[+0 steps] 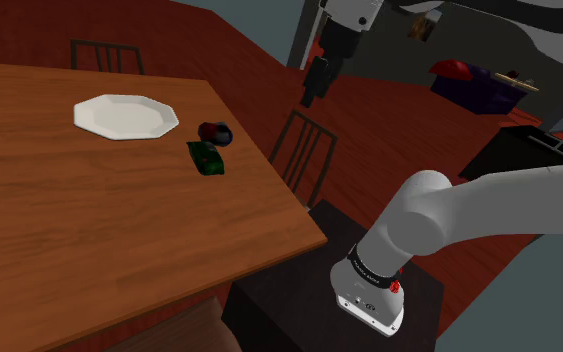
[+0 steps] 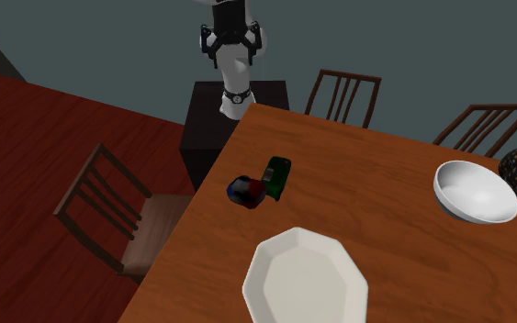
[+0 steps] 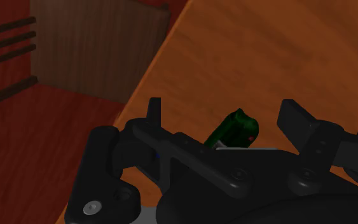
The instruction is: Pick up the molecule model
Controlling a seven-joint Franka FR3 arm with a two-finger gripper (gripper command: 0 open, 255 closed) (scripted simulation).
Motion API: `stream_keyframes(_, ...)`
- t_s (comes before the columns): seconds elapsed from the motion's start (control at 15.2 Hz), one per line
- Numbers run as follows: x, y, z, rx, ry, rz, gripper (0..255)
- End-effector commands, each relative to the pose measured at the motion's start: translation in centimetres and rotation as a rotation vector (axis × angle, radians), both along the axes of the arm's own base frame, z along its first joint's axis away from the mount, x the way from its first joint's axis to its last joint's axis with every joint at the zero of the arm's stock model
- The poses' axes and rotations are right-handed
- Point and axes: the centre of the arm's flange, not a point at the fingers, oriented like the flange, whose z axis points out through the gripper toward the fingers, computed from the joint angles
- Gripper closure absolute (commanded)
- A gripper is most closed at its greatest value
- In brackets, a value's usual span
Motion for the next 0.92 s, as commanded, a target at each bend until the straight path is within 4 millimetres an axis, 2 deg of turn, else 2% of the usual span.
stream_keyframes(0.0, 0.0, 0.0, 0.0, 0.0, 0.0, 0.0, 0)
stream_keyframes(0.46, 6.5, -0.6, -5.6, -0.014, -0.052, 0.174, 0)
stream_keyframes(0.86, 12.4, -0.2, -10.1, -0.026, -0.097, 0.324, 0)
